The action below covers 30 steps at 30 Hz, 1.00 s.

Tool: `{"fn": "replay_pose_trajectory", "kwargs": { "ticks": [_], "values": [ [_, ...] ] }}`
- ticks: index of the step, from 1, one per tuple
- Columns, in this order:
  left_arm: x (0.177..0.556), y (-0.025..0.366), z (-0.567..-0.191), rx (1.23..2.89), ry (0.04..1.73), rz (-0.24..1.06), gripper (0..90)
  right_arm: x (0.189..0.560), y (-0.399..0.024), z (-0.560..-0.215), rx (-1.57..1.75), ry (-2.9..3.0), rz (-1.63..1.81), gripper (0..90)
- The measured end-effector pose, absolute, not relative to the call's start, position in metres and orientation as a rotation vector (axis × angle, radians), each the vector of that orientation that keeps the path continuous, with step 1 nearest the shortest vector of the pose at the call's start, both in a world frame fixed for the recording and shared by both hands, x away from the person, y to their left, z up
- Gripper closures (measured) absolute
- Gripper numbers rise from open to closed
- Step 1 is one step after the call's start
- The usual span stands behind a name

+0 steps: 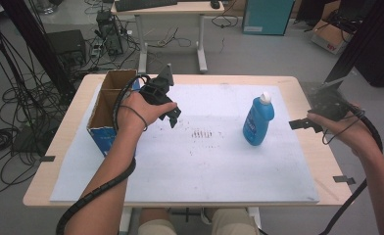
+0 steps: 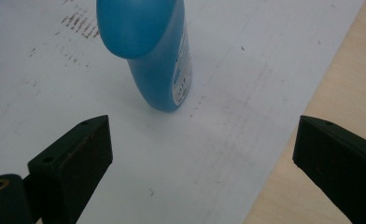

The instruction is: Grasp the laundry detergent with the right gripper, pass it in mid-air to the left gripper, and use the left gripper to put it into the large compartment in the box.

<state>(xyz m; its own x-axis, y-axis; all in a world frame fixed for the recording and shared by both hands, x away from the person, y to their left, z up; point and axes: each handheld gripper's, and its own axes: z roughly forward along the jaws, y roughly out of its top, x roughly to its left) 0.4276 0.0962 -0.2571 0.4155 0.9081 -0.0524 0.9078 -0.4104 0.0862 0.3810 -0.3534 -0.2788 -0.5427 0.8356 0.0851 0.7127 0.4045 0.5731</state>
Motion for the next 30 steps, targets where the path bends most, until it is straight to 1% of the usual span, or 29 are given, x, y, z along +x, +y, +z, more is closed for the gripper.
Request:
{"fn": "replay_pose_trajectory", "kwargs": {
  "ticks": [12,30],
  "values": [
    [0.426,0.097,-0.260,2.554,1.640,-0.002,6.3,0.363,-0.342,-0.306,1.384,2.372,0.926,4.0],
    [0.424,0.101,-0.262,2.550,1.655,0.002,6.3,0.359,-0.320,-0.337,1.347,2.314,0.986,3.7]
  ]
}}
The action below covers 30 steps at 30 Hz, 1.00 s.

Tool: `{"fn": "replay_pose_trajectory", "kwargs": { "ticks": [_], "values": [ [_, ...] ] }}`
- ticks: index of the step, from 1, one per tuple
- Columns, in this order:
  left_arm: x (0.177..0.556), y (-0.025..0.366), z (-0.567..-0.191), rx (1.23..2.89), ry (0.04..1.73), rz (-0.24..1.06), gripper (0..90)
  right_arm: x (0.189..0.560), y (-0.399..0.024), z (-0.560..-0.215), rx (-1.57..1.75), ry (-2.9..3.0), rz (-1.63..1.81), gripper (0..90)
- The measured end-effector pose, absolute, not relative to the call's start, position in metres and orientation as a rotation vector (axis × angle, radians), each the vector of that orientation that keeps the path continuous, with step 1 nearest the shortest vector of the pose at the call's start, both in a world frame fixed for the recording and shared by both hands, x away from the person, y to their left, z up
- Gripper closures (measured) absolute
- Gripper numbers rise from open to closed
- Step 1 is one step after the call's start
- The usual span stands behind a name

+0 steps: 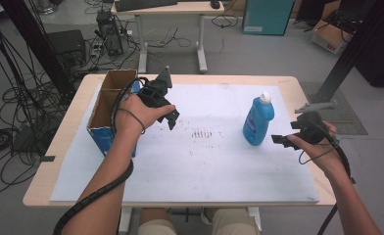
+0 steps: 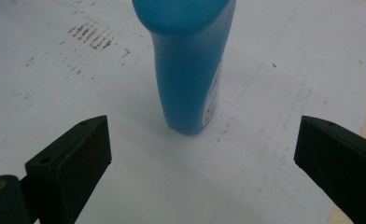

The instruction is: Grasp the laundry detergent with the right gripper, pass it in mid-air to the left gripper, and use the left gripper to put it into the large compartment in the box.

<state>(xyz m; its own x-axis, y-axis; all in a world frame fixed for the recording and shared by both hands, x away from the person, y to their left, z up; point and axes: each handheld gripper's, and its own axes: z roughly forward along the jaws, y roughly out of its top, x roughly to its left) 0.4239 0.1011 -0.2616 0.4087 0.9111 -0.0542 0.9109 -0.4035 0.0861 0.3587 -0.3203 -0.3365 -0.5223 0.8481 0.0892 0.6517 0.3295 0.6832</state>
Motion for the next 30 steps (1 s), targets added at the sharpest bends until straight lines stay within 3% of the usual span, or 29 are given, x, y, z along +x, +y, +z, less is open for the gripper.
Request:
{"fn": "replay_pose_trajectory", "kwargs": {
  "ticks": [30],
  "values": [
    [0.421,0.097,-0.261,2.562,1.644,0.002,6.3,0.365,-0.297,-0.366,1.264,2.214,1.054,3.1]
  ]
}}
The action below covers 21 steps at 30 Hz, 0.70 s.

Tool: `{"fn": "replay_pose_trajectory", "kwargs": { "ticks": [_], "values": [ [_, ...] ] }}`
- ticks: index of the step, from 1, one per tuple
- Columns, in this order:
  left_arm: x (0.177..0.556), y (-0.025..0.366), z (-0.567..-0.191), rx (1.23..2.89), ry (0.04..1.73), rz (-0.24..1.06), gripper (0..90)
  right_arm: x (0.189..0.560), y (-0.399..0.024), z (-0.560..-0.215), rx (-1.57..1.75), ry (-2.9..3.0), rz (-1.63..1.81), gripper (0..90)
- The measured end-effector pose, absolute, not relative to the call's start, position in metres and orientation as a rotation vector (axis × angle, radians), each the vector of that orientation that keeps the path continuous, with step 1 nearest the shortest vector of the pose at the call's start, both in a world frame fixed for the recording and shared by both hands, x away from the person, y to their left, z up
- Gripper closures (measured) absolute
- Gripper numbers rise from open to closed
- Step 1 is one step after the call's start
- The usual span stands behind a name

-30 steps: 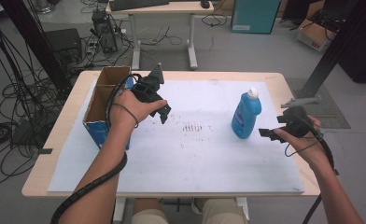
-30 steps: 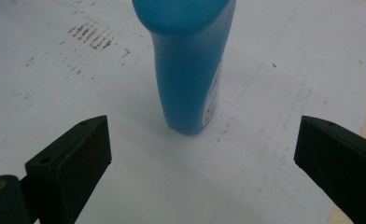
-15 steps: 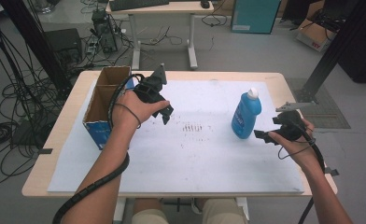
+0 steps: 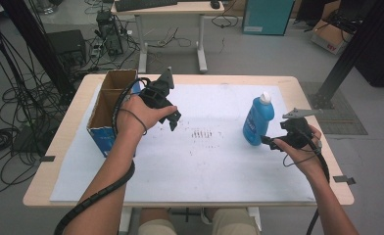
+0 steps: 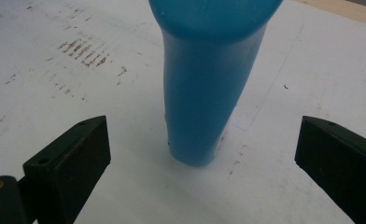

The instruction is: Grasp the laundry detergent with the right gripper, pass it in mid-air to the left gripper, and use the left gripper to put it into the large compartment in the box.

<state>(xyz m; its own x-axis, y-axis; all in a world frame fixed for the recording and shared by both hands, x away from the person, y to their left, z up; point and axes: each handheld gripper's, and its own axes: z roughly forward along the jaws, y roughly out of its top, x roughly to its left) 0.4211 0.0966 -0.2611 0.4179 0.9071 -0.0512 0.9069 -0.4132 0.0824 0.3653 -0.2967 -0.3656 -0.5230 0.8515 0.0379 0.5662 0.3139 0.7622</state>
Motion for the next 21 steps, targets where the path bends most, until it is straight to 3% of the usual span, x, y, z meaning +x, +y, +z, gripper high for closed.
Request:
{"fn": "replay_pose_trajectory", "kwargs": {
  "ticks": [21],
  "values": [
    [0.420,0.099,-0.264,2.564,1.649,-0.001,6.3,0.378,-0.277,-0.387,1.229,2.104,1.110,2.8]
  ]
}}
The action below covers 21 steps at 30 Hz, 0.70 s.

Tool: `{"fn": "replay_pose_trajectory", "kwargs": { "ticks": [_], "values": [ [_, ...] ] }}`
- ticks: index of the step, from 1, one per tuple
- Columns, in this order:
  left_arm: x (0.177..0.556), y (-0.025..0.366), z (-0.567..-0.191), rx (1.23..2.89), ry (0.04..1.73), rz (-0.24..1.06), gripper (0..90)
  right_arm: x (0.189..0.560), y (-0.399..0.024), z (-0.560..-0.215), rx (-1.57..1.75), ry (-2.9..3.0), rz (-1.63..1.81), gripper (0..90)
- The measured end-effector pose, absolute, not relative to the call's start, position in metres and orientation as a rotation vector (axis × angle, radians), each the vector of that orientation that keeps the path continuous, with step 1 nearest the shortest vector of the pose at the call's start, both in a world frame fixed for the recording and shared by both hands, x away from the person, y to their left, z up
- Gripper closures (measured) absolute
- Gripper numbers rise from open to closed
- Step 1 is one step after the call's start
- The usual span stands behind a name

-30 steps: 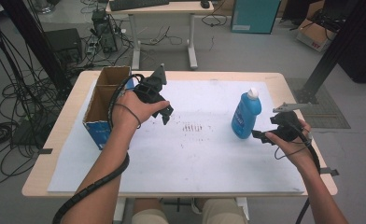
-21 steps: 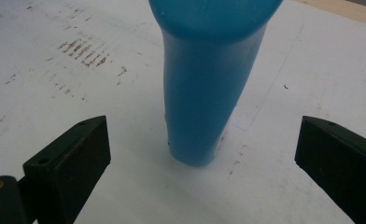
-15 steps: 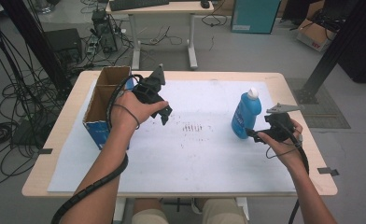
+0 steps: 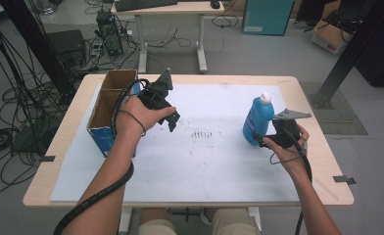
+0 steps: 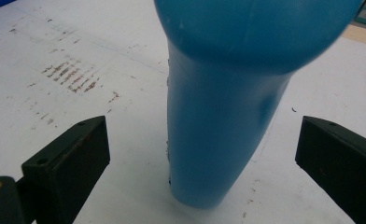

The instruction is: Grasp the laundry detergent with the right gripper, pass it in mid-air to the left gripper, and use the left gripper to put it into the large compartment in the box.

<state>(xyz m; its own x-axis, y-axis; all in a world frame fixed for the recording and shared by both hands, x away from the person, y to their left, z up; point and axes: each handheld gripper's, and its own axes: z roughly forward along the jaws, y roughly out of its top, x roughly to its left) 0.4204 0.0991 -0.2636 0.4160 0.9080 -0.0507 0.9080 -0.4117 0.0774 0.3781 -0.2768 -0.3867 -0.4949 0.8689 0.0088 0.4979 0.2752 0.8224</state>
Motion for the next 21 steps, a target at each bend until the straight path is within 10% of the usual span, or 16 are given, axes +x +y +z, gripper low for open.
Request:
{"fn": "replay_pose_trajectory", "kwargs": {
  "ticks": [21],
  "values": [
    [0.4206,0.0975,-0.2626,2.566,1.648,0.005,6.3,0.3880,-0.2671,-0.3931,1.219,2.048,1.138,2.0]
  ]
}}
